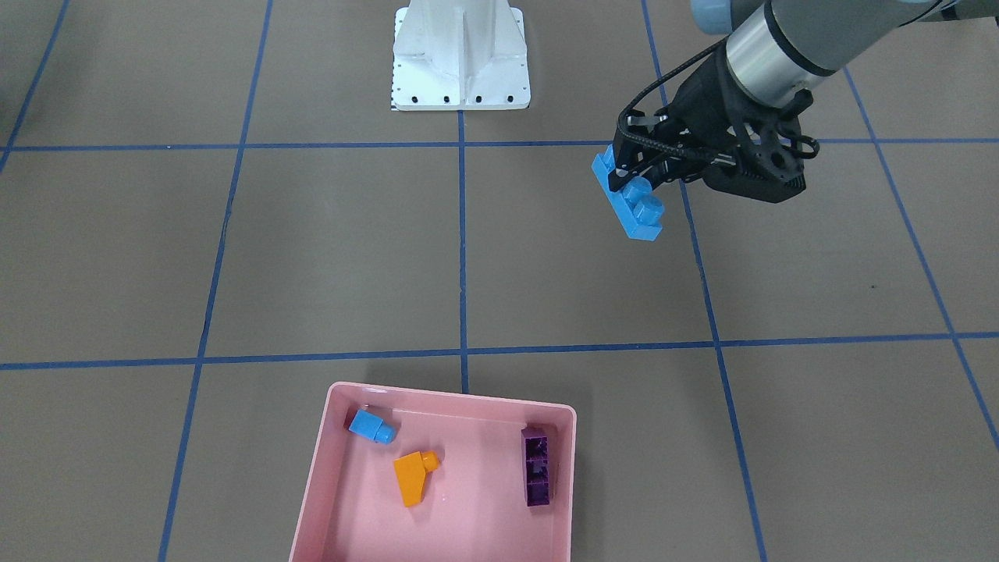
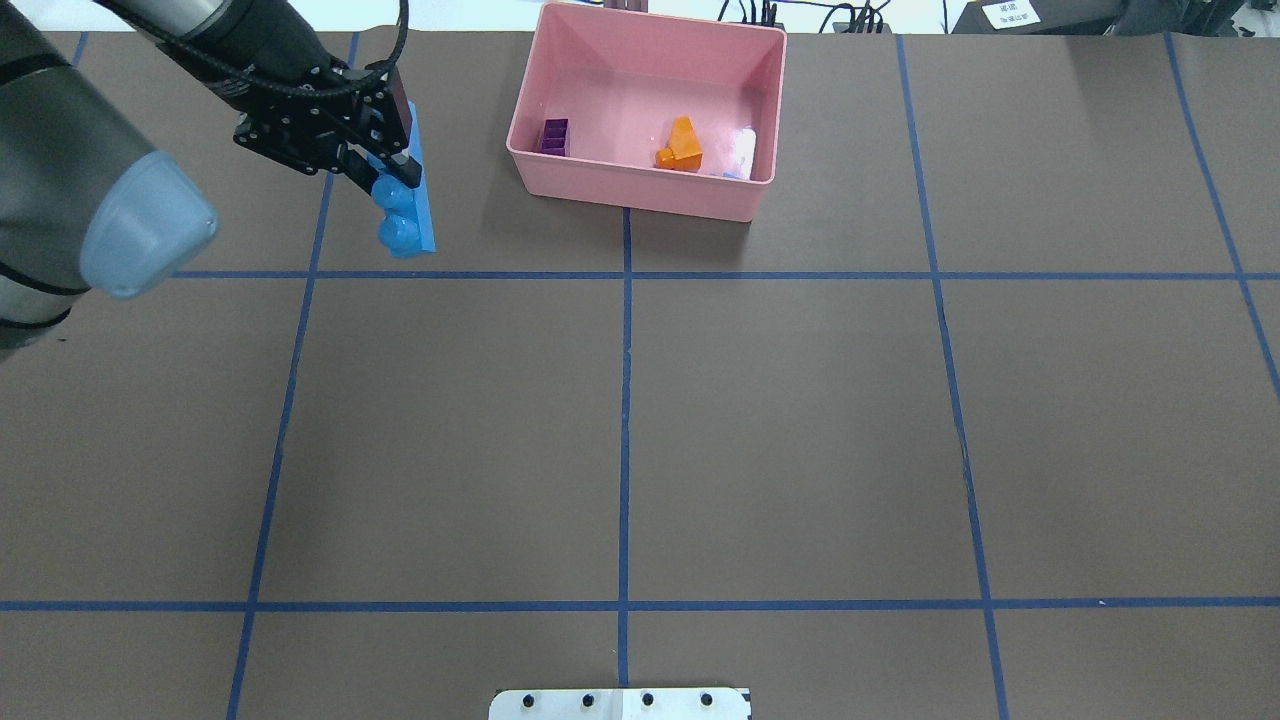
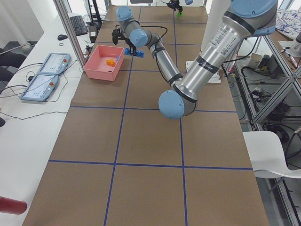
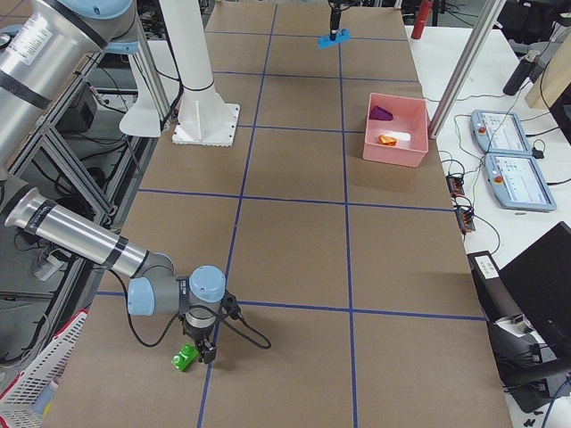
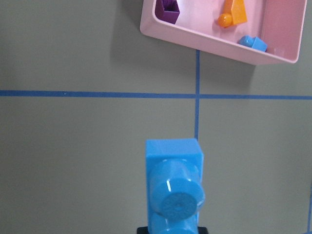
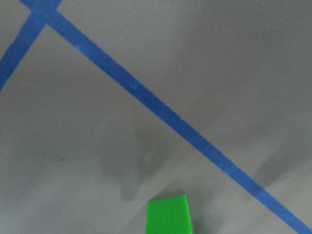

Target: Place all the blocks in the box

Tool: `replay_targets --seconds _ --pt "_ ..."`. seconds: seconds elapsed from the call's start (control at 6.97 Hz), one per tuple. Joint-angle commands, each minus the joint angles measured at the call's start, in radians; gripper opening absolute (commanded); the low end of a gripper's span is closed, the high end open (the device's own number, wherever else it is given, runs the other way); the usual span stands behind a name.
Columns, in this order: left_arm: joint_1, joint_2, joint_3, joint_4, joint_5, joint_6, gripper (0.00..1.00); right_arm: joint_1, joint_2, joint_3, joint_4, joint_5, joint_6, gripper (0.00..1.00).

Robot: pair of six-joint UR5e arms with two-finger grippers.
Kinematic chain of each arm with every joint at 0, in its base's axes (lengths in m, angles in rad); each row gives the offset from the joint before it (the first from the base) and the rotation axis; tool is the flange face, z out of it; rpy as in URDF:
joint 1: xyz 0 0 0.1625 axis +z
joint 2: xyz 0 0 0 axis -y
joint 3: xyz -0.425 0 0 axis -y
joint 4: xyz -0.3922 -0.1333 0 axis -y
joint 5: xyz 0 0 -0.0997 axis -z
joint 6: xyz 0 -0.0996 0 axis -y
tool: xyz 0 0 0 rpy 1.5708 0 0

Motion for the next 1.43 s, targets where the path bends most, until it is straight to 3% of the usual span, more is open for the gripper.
replay_targets --seconds 0.0,0.29,0.43,0.57,1.0,1.29 --pt "-0.002 -0.091 0.112 -0.031 0.022 -0.005 0.0 0.0 -0.025 -0.025 0.008 0.001 -0.016 0.99" --pt "-0.001 -0.096 0.123 -0.045 0.035 -0.005 0.0 -0.002 0.009 -0.028 0.005 -0.001 -0.001 0.98" --pt "-0.001 -0.096 0.123 -0.045 0.035 -0.005 0.0 -0.003 0.032 -0.062 0.005 -0.004 -0.003 0.91" --pt "-0.001 -0.096 0.125 -0.052 0.037 -0.004 0.0 -0.002 0.058 -0.091 0.005 -0.004 -0.003 0.73" --pt "-0.002 -0.107 0.172 -0.11 0.058 -0.005 0.0 0.001 0.035 -0.096 0.009 -0.004 -0.006 0.0" --pt "0.001 -0.169 0.219 -0.111 0.059 -0.04 0.0 0.036 -0.018 -0.035 0.008 -0.004 -0.016 0.0"
